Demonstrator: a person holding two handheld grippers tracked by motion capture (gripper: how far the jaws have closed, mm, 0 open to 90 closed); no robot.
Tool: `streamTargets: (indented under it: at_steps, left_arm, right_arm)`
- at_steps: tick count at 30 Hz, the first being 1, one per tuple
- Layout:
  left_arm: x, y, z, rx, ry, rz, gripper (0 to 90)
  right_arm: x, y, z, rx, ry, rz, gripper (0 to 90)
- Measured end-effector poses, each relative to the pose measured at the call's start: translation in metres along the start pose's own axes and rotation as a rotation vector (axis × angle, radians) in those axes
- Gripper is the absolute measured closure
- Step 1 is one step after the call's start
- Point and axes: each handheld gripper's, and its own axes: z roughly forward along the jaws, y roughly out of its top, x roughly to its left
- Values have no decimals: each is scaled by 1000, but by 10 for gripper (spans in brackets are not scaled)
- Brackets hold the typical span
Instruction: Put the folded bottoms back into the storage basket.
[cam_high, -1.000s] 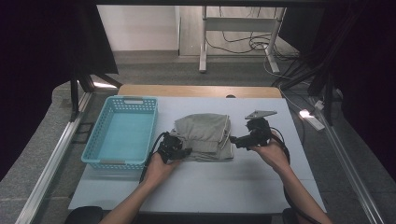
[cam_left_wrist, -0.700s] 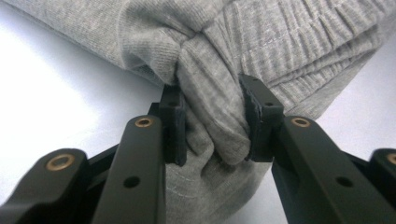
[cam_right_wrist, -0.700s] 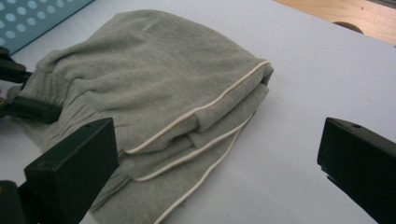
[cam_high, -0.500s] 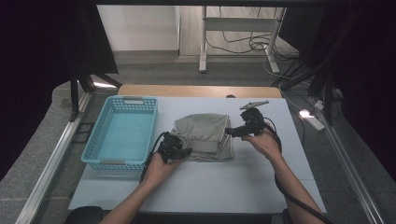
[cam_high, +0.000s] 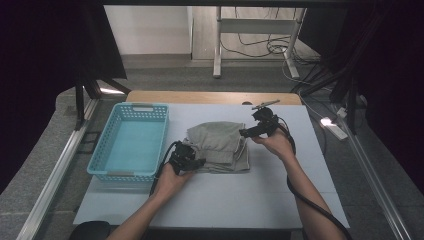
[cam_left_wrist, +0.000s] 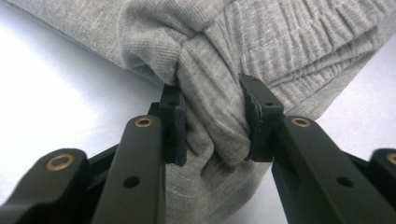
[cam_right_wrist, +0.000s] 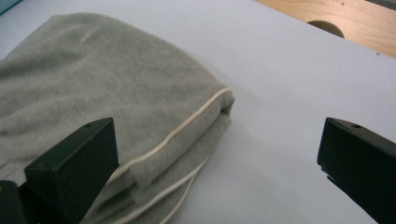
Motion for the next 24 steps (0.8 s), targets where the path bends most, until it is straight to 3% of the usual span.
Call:
streamTargets:
  at_steps: [9, 14, 20, 24]
  left_arm:
    - [-3, 2, 0, 15, 18, -11, 646]
    - [-3, 3, 0, 22, 21, -26, 646]
    - [-3, 4, 0, 23, 19, -42, 637]
    - [-4, 5, 0, 31, 23, -52, 634]
  right_arm:
    - [-4, 13, 23, 13, -15, 4, 0]
    - [-10, 18, 36, 38, -58, -10, 0]
    - [-18, 12, 51, 69, -75, 0, 2]
    - [-17, 7, 60, 112, -83, -21, 22]
